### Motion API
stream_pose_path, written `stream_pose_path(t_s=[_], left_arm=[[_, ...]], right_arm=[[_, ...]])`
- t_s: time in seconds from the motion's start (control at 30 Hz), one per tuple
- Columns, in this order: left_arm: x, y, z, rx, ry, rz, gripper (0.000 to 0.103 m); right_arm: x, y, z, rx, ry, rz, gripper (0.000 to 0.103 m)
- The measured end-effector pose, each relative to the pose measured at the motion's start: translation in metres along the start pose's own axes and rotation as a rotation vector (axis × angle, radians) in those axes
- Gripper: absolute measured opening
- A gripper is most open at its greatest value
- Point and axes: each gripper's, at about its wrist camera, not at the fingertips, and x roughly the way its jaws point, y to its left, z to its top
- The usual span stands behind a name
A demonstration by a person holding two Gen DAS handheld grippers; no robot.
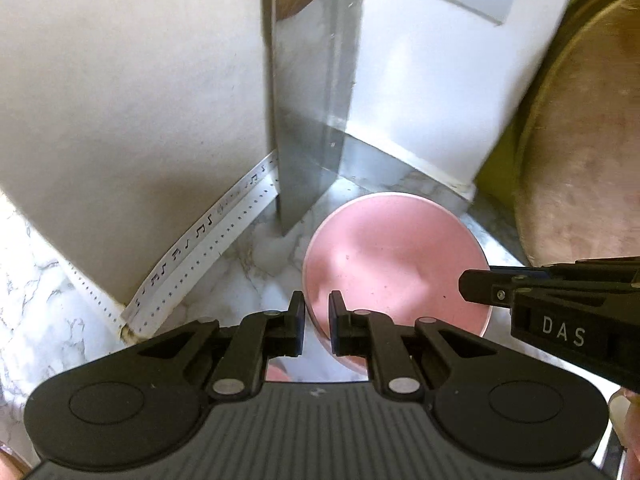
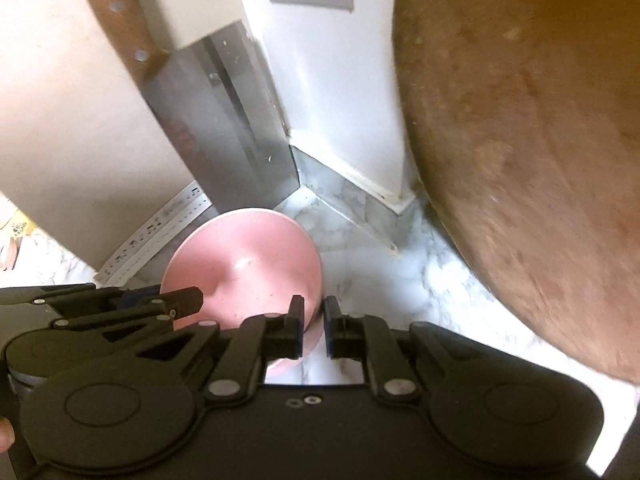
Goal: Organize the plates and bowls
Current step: 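Lift the pink bowl with both grippers toward the cream bowl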
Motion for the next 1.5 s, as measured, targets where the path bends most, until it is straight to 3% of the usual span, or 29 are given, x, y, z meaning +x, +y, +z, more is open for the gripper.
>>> stream_pose_path(t_s=[0.83, 1.13, 1.5], left_arm=[[-0.136, -0.001, -0.09, 0.231, -0.04, -0.196, 0.012], [-0.166, -0.003, -0.137, 0.317, -0.016, -0.223, 0.012], [-0.167, -0.009, -0.182, 0.379, 0.053, -0.235, 0.011]], right_arm=[[-0.149, 0.063, -0.131, 0.166, -0.104, -0.153, 0.011], [-0.168, 0.08, -0.185, 0.217, -0.095, -0.179, 0.011], [-0.17, 0.082, -0.231, 0.283, -0.077, -0.182, 0.011]])
